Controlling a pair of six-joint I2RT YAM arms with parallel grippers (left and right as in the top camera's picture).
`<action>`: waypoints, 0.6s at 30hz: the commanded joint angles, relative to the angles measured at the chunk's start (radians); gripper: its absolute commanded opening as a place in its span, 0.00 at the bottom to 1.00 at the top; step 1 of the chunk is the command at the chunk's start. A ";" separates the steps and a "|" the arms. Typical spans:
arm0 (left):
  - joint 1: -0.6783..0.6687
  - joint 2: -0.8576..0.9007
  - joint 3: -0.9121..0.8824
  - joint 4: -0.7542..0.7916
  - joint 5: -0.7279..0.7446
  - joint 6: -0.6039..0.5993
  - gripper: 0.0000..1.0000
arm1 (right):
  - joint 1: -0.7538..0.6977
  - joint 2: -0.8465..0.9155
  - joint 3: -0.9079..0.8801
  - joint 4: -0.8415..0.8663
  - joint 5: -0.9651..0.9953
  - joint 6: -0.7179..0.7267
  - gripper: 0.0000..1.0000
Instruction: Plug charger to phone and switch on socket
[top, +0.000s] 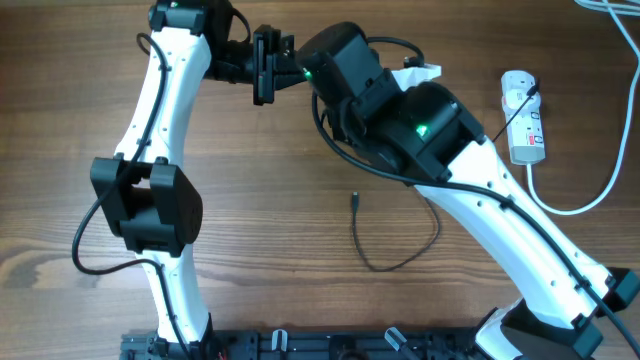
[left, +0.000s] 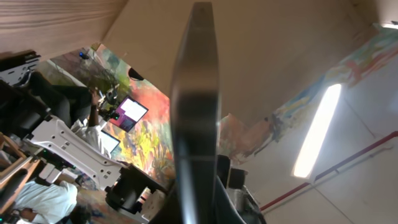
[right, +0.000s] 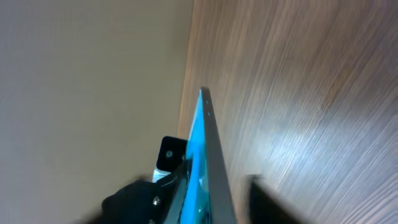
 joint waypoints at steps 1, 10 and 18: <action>0.001 -0.034 0.018 0.008 0.027 0.001 0.04 | 0.002 -0.015 0.006 -0.011 0.091 -0.206 1.00; 0.042 -0.034 0.018 0.109 -0.216 0.001 0.04 | -0.018 -0.129 0.006 -0.081 0.058 -0.730 1.00; 0.073 -0.034 0.018 0.167 -0.415 0.050 0.04 | -0.088 -0.170 0.006 -0.295 -0.106 -1.154 1.00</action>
